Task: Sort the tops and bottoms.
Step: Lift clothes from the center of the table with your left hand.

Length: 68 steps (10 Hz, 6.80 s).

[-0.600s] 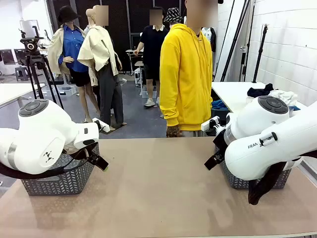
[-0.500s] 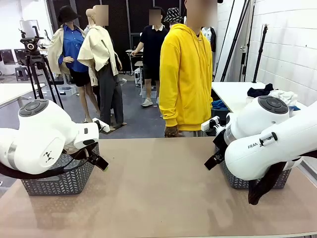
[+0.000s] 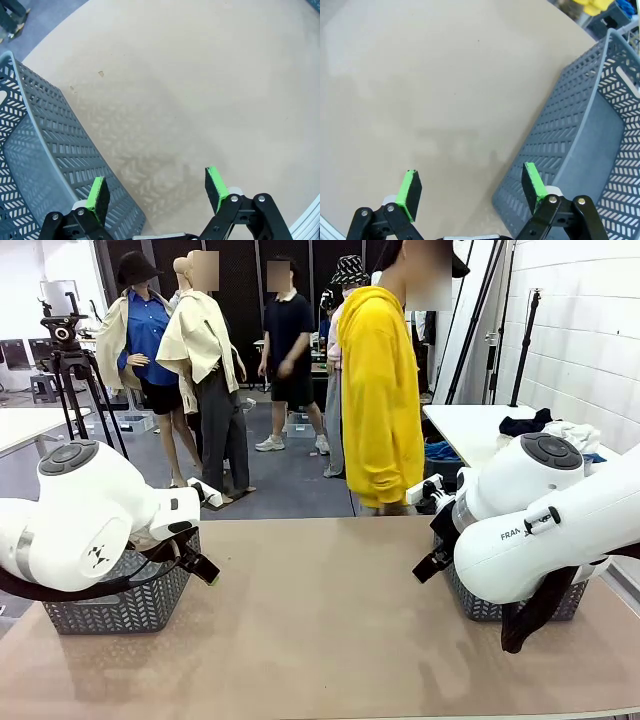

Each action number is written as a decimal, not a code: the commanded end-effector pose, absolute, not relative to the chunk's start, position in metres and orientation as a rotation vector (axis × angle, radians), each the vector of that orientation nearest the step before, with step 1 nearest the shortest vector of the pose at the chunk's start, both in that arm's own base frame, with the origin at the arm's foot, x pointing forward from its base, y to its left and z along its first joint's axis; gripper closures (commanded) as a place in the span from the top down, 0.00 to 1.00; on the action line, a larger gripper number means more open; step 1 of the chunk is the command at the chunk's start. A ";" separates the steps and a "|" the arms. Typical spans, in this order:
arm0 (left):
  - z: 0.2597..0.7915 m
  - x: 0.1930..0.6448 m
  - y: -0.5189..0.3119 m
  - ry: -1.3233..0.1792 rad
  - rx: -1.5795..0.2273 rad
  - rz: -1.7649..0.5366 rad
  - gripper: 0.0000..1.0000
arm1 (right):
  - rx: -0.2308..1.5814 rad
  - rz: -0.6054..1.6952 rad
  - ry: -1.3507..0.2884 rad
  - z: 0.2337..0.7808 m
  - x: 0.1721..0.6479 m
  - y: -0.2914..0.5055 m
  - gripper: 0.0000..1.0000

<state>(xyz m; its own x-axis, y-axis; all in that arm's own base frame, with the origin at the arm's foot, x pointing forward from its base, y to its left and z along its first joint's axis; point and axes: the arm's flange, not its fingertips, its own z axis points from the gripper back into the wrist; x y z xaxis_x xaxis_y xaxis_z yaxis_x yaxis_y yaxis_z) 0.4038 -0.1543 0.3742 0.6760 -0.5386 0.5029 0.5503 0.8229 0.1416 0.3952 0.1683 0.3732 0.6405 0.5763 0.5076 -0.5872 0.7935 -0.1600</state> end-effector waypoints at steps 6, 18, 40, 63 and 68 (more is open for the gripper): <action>0.416 0.400 -0.160 -0.666 -0.032 -0.643 1.00 | 0.060 0.676 -0.631 0.400 0.401 0.174 1.00; 0.471 0.403 0.169 -0.646 0.177 -0.258 1.00 | -0.295 -0.058 -0.772 0.452 0.409 -0.169 1.00; 0.437 0.390 0.189 -0.593 0.105 -0.209 1.00 | -0.272 -0.095 -0.717 0.433 0.405 -0.199 1.00; 0.437 0.390 0.189 -0.593 0.105 -0.209 1.00 | -0.272 -0.095 -0.717 0.433 0.405 -0.199 1.00; 0.437 0.390 0.189 -0.593 0.105 -0.209 1.00 | -0.272 -0.095 -0.717 0.433 0.405 -0.199 1.00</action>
<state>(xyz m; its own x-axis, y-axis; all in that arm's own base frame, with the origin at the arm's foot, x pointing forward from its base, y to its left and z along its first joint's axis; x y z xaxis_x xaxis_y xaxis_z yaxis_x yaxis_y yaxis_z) 0.3895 0.1862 0.4390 0.8129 -0.2309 0.5347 0.1718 0.9723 0.1585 0.4052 -0.1989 0.4330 0.7472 -0.0037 0.6646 0.1882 0.9602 -0.2063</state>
